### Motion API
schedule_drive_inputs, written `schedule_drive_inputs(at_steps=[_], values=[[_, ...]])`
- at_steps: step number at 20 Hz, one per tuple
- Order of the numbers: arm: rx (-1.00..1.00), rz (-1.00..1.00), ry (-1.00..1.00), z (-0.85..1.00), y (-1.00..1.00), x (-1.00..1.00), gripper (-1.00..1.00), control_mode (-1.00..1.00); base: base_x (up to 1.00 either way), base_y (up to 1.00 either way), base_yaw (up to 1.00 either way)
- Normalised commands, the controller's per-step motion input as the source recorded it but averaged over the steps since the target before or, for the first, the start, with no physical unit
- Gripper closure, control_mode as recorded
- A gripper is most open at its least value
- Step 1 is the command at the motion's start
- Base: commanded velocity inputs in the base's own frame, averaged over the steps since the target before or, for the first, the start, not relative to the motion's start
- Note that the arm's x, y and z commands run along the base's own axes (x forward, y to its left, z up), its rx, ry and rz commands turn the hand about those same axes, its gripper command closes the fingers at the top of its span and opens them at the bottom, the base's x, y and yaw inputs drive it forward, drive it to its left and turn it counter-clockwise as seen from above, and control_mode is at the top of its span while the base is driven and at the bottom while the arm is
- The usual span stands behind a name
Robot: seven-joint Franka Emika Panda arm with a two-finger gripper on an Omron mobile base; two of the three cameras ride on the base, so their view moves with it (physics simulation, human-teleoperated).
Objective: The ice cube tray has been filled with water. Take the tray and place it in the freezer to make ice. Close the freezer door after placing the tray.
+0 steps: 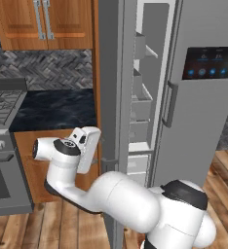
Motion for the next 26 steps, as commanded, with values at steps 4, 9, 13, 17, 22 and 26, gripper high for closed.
schedule_drive_inputs(at_steps=[4,9,13,17,22,26], values=[[0.00,0.00,0.04,-0.20,0.00,0.19,-1.00,-1.00,0.00,0.00,0.00],[0.00,0.00,0.01,-0.08,0.00,0.07,-1.00,-1.00,0.00,0.00,0.00],[0.00,0.00,0.01,0.00,0.00,0.01,-1.00,-1.00,0.00,0.00,0.00],[-0.01,0.00,0.00,0.00,-0.01,0.10,-1.00,-1.00,0.00,0.00,0.00],[-0.03,0.00,0.00,0.00,-0.12,0.22,-1.00,-1.00,0.00,0.00,0.00],[-0.03,0.00,0.00,0.00,-0.12,0.41,-1.00,-1.00,0.00,0.00,0.00]])
